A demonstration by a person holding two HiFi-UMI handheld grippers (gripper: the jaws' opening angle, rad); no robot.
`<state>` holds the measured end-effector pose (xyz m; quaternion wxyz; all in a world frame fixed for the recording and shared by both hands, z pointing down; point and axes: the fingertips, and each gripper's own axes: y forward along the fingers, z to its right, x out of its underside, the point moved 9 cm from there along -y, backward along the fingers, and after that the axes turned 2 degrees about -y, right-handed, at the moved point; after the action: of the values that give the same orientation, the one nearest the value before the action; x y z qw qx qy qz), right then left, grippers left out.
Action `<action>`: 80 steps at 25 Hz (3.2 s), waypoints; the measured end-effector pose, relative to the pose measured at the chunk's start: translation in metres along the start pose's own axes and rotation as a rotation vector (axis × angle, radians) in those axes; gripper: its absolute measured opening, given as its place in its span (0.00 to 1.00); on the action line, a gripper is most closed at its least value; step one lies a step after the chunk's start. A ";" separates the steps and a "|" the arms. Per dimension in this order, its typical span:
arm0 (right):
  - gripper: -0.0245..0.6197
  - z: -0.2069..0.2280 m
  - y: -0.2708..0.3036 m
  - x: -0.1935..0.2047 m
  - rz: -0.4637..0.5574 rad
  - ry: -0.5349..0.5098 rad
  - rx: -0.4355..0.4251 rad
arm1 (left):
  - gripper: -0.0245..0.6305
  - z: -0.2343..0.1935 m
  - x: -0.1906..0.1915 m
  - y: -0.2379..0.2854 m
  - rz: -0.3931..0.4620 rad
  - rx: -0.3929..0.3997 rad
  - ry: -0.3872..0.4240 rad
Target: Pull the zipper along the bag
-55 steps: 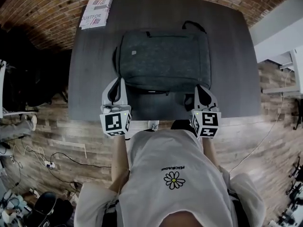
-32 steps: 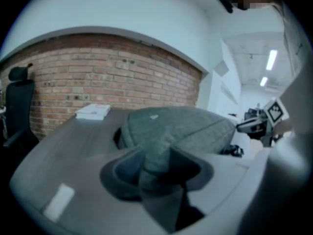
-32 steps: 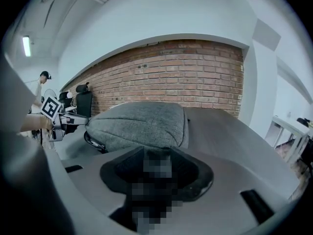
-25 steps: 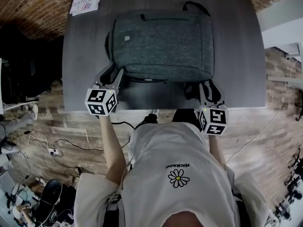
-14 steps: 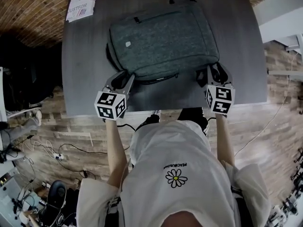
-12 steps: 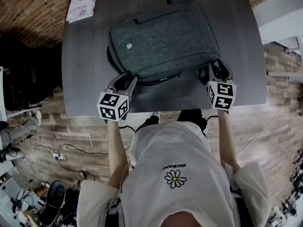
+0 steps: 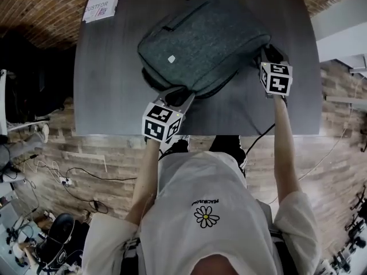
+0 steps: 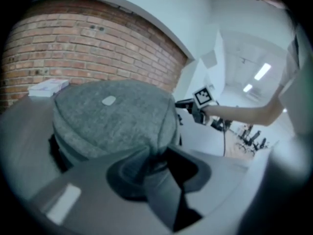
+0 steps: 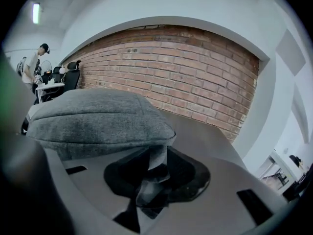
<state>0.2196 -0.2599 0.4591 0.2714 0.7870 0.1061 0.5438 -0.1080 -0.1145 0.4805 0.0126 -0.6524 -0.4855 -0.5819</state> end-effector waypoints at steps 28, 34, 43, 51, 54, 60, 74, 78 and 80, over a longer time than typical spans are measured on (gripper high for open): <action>0.31 -0.063 -0.037 0.047 -0.062 -0.272 -0.136 | 0.04 0.012 -0.114 0.083 -0.104 -0.094 0.687; 0.29 -0.071 -0.019 0.049 -0.087 -0.326 -0.092 | 0.04 0.011 -0.111 0.083 -0.082 -0.098 0.654; 0.10 -0.086 -0.008 0.044 -0.100 -0.522 -0.027 | 0.04 0.006 -0.112 0.085 -0.083 -0.078 0.625; 0.02 -0.069 -0.012 0.039 -0.156 -0.277 -0.167 | 0.04 0.004 -0.111 0.086 -0.076 -0.070 0.618; 0.02 -0.072 -0.014 0.038 -0.190 -0.286 -0.219 | 0.04 0.003 -0.111 0.086 -0.069 -0.065 0.613; 0.02 -0.080 -0.029 0.043 -0.215 -0.284 -0.328 | 0.04 -0.001 -0.109 0.085 -0.045 -0.023 0.581; 0.06 -0.191 -0.094 0.054 -0.226 -0.320 -0.648 | 0.04 0.003 -0.106 0.090 -0.024 -0.041 0.597; 0.06 -0.228 -0.093 0.045 -0.189 -0.355 -0.709 | 0.04 0.002 -0.106 0.091 -0.023 -0.053 0.601; 0.05 -0.244 -0.089 0.042 -0.182 -0.322 -0.700 | 0.04 0.004 -0.106 0.091 -0.017 -0.048 0.601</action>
<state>0.0242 -0.0905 0.5075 0.5836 0.7095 -0.0604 0.3903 -0.0303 -0.2259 0.4480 0.1355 -0.4469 -0.4514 -0.7604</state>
